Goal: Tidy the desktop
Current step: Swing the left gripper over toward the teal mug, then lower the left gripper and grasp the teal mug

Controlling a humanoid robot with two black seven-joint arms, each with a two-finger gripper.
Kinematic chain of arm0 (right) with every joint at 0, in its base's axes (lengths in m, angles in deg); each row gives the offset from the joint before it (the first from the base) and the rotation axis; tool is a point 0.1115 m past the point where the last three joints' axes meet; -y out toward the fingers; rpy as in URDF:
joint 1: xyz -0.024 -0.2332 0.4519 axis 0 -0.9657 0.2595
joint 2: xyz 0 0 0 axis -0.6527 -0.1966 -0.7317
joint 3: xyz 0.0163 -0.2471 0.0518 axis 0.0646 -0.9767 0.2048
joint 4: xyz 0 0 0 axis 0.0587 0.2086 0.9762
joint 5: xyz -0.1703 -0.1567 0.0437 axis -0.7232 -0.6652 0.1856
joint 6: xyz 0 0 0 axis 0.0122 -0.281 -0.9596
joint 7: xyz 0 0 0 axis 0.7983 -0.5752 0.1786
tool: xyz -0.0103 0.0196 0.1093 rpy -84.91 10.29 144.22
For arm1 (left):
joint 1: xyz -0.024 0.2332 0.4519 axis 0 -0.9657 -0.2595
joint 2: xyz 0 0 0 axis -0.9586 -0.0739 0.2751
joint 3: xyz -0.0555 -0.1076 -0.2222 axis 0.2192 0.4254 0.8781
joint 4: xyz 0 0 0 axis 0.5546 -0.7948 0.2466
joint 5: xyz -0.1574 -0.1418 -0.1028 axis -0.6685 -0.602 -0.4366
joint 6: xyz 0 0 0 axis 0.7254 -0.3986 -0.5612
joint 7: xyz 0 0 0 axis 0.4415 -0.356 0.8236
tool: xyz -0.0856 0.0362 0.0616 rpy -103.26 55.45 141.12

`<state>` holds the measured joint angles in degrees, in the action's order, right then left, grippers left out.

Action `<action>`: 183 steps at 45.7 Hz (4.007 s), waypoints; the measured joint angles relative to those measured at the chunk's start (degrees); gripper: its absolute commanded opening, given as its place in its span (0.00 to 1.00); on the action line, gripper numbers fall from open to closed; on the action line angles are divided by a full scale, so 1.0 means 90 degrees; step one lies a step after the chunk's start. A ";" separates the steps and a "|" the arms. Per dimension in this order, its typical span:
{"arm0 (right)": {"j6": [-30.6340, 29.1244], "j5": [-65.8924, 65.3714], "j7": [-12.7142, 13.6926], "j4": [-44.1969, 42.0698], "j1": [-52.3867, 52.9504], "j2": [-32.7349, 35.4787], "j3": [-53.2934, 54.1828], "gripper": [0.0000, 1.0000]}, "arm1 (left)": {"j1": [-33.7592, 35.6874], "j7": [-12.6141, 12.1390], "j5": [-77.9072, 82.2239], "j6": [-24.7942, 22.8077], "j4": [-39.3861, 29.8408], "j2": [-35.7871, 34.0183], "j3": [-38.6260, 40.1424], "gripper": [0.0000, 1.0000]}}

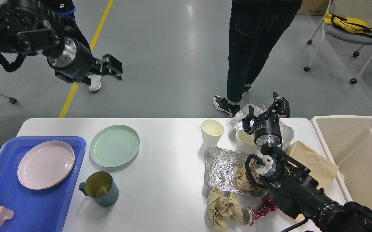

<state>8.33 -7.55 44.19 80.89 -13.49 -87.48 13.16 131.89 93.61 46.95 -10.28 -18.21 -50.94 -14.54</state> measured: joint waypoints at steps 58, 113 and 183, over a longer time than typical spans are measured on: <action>0.0000 0.0000 0.0001 0.0000 0.0010 0.0000 -0.0001 1.00 | 0.0570 0.0000 -0.0001 -0.0261 -0.0629 0.0964 0.0004 0.96; 0.0000 0.0000 0.0001 0.0000 0.0005 0.0000 0.0000 1.00 | 0.0467 -0.0153 0.0002 -0.0687 -0.1361 0.0899 0.0378 0.96; 0.0000 0.0000 0.0002 0.0000 0.0011 0.0000 0.0000 1.00 | -0.2522 -0.0415 0.0018 0.3799 -0.2735 0.0962 0.0035 0.71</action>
<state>8.33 -7.56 44.21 80.89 -13.39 -87.48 13.15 109.20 89.88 47.11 23.91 -42.83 -42.28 -14.23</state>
